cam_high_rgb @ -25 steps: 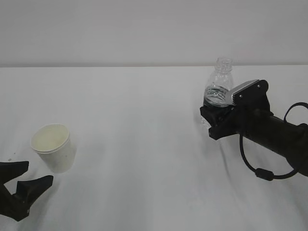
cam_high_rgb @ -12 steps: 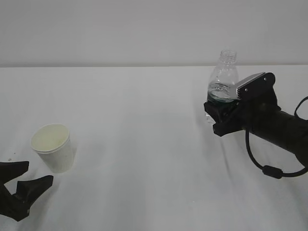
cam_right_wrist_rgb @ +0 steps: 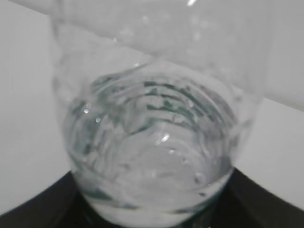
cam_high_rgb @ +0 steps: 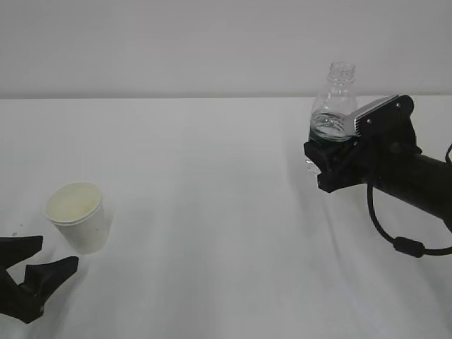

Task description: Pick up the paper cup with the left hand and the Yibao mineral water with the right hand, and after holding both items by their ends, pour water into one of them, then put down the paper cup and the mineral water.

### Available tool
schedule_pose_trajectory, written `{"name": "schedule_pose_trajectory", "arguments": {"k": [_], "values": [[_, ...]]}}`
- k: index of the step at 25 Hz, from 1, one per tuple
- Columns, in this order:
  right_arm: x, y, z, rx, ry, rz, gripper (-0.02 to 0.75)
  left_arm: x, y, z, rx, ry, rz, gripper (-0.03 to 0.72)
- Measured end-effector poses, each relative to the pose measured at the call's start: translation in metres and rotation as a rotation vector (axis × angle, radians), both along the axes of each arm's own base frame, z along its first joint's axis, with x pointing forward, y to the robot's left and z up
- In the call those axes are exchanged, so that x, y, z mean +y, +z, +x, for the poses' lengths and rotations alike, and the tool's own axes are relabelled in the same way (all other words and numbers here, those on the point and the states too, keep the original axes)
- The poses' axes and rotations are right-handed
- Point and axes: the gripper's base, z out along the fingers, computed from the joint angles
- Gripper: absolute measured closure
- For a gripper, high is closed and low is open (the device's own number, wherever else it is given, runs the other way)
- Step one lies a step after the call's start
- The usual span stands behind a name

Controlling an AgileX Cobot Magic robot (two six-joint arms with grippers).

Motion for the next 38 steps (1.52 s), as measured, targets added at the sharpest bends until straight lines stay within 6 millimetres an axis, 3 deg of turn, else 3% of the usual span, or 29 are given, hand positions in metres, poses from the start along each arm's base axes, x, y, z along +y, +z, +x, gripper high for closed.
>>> {"name": "schedule_pose_trajectory", "arguments": {"k": [10, 18, 29, 38], "values": [[0.0, 0.0, -0.001, 0.004, -0.001, -0.002, 0.285, -0.001, -0.002, 0.007, -0.007, -0.018, -0.001, 0.149], [0.0, 0.0, -0.001, 0.004, -0.001, -0.002, 0.285, -0.002, -0.004, 0.024, -0.02, -0.012, -0.029, 0.149], [0.0, 0.0, -0.001, 0.004, 0.001, -0.004, 0.286, -0.003, -0.008, 0.028, -0.006, -0.012, -0.039, 0.149], [0.0, 0.0, -0.001, 0.004, 0.001, -0.004, 0.286, -0.003, -0.011, 0.045, -0.018, -0.008, -0.065, 0.149]]}}
